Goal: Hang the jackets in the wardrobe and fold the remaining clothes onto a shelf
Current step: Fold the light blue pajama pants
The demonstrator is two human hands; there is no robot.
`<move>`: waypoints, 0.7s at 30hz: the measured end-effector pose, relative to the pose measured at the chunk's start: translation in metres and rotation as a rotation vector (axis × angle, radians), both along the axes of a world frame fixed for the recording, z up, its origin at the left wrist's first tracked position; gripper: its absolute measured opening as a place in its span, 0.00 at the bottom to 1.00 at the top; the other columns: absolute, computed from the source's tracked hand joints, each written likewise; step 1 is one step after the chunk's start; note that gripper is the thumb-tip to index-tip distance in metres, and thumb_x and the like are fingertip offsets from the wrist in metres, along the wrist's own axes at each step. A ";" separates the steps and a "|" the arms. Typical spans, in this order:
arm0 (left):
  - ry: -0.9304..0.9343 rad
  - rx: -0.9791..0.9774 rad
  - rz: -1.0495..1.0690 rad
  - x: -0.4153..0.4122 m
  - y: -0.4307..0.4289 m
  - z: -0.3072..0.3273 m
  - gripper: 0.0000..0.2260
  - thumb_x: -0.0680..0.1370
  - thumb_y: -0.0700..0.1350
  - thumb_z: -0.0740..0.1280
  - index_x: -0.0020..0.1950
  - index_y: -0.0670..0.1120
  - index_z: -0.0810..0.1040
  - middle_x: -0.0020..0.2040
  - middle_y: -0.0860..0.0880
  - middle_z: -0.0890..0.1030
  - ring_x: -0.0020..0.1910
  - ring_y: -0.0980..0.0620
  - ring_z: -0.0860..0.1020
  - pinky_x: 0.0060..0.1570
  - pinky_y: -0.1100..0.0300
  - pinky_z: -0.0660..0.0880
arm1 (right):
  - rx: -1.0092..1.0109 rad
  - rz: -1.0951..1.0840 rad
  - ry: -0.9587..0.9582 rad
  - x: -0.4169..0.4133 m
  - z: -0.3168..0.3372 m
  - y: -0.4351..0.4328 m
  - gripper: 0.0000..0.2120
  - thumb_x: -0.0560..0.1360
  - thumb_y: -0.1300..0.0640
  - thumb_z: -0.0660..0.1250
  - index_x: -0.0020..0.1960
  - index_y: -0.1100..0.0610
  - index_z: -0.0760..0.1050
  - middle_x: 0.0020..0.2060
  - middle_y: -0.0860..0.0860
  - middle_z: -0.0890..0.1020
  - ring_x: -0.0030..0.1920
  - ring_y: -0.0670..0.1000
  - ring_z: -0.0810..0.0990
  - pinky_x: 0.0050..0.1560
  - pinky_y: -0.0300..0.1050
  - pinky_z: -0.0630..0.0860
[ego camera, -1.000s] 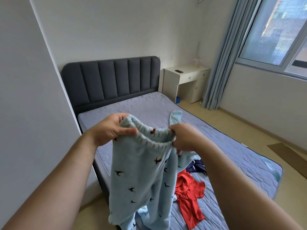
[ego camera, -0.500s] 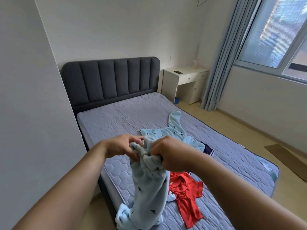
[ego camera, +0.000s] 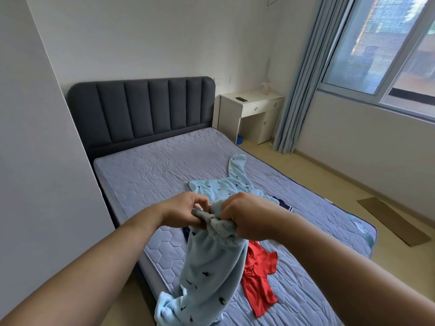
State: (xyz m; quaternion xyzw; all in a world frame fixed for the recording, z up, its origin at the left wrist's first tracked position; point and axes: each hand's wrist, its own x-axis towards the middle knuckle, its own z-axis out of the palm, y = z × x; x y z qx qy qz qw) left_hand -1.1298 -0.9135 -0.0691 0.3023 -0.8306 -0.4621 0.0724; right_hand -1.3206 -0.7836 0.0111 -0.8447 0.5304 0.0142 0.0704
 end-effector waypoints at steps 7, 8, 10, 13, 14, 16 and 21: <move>-0.124 -0.174 -0.092 -0.018 0.000 -0.009 0.10 0.72 0.47 0.74 0.48 0.52 0.74 0.44 0.54 0.79 0.41 0.55 0.75 0.51 0.47 0.79 | -0.015 -0.144 -0.004 -0.038 0.007 -0.003 0.12 0.72 0.66 0.65 0.37 0.49 0.76 0.43 0.47 0.79 0.44 0.50 0.75 0.41 0.49 0.79; -0.123 -0.193 -0.113 -0.023 0.001 -0.009 0.10 0.73 0.47 0.73 0.50 0.53 0.75 0.46 0.55 0.79 0.43 0.56 0.77 0.51 0.51 0.79 | -0.011 -0.149 0.001 -0.042 0.009 -0.002 0.12 0.72 0.66 0.66 0.39 0.50 0.78 0.44 0.47 0.79 0.44 0.49 0.75 0.42 0.49 0.79; -0.129 -0.282 -0.164 -0.034 0.001 -0.009 0.12 0.74 0.49 0.72 0.56 0.56 0.75 0.51 0.58 0.79 0.49 0.59 0.78 0.52 0.60 0.77 | -0.005 -0.156 0.007 -0.050 0.012 -0.001 0.12 0.72 0.66 0.66 0.39 0.49 0.78 0.44 0.47 0.79 0.44 0.48 0.74 0.41 0.47 0.78; -0.135 -0.552 -0.225 -0.050 -0.003 0.001 0.13 0.77 0.54 0.69 0.59 0.59 0.71 0.53 0.60 0.72 0.51 0.58 0.74 0.53 0.63 0.72 | -0.012 -0.207 0.037 -0.072 0.015 0.001 0.12 0.72 0.65 0.66 0.37 0.48 0.74 0.42 0.47 0.78 0.42 0.49 0.75 0.40 0.47 0.78; -0.126 -0.629 -0.228 -0.056 -0.008 0.009 0.12 0.78 0.56 0.68 0.58 0.59 0.69 0.52 0.60 0.71 0.50 0.56 0.74 0.52 0.59 0.73 | -0.015 -0.240 0.050 -0.082 0.016 0.002 0.11 0.72 0.64 0.65 0.37 0.49 0.74 0.42 0.48 0.78 0.42 0.49 0.75 0.42 0.48 0.78; -0.120 -0.741 -0.229 -0.071 -0.019 0.031 0.10 0.79 0.55 0.67 0.55 0.58 0.68 0.50 0.58 0.72 0.47 0.53 0.74 0.49 0.54 0.75 | -0.020 -0.323 0.068 -0.106 0.016 0.004 0.09 0.74 0.62 0.64 0.41 0.50 0.77 0.44 0.48 0.79 0.45 0.51 0.77 0.46 0.49 0.79; -0.193 -0.959 -0.336 -0.144 -0.037 0.100 0.09 0.80 0.58 0.66 0.53 0.56 0.69 0.49 0.54 0.74 0.47 0.49 0.76 0.47 0.51 0.75 | 0.007 -0.450 0.137 -0.164 0.024 0.015 0.08 0.73 0.60 0.65 0.49 0.49 0.77 0.58 0.42 0.77 0.57 0.48 0.73 0.55 0.44 0.75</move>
